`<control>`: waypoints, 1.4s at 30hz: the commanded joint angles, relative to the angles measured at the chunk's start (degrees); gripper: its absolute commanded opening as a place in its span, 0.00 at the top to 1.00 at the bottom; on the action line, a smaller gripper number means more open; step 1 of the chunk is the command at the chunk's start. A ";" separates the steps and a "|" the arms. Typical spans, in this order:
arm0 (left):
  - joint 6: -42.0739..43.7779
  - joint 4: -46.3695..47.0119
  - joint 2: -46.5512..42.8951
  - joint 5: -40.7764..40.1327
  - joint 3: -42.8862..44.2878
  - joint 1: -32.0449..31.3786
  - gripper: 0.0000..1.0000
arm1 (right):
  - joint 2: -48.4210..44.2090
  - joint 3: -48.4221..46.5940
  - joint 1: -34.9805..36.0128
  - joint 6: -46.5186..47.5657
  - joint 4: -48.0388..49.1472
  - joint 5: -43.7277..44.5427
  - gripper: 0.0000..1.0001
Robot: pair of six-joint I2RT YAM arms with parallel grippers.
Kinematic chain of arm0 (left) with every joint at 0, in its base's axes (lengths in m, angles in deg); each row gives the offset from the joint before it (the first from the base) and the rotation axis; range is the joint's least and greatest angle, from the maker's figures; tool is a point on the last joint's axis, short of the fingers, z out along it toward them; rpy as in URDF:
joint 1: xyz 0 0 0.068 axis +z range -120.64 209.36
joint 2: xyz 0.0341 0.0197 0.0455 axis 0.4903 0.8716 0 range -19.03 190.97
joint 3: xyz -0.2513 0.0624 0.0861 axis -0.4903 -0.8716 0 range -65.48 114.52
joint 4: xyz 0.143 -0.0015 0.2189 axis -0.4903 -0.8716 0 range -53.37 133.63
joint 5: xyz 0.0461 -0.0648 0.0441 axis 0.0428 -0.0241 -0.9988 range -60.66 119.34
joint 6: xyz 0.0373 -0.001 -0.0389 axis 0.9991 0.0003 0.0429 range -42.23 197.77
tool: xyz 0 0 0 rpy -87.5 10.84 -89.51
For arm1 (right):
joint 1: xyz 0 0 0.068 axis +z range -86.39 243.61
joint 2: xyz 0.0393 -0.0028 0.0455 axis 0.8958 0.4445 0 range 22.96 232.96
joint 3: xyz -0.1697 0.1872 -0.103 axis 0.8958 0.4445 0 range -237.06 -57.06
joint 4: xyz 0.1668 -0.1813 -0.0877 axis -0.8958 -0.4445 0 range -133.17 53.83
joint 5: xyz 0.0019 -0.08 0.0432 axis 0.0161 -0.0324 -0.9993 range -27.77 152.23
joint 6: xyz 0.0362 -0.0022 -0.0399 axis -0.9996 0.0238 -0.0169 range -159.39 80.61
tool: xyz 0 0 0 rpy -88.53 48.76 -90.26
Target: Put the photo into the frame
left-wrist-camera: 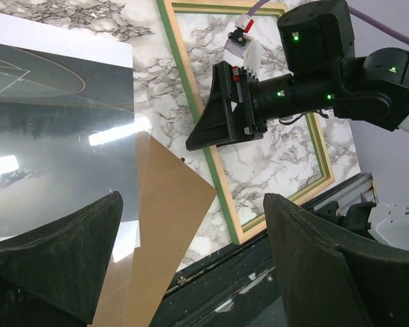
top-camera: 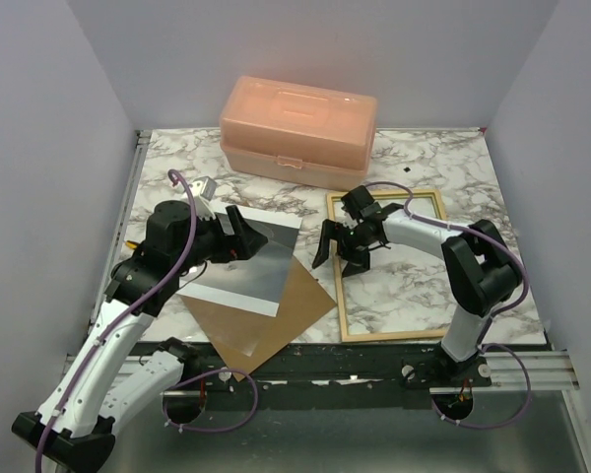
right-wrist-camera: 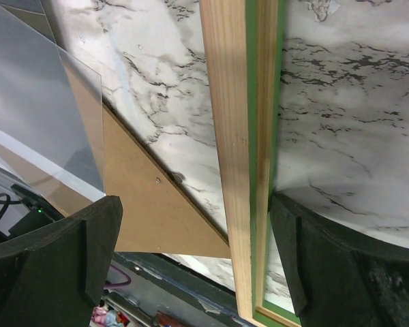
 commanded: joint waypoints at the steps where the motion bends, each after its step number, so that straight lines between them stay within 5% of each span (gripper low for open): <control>1: -0.29 -0.53 0.59 1.54 -0.18 0.38 0.12 | 3.36 -1.32 2.01 -2.38 2.86 -0.73 0.03; 25: -5.06 -1.32 6.46 4.20 -9.84 0.38 0.13 | -1.42 -8.21 2.99 -0.18 -3.43 8.27 0.02; 42: -5.21 -5.41 23.01 -0.14 -13.47 0.38 0.14 | 8.30 -16.59 3.04 -1.42 5.77 -4.28 0.04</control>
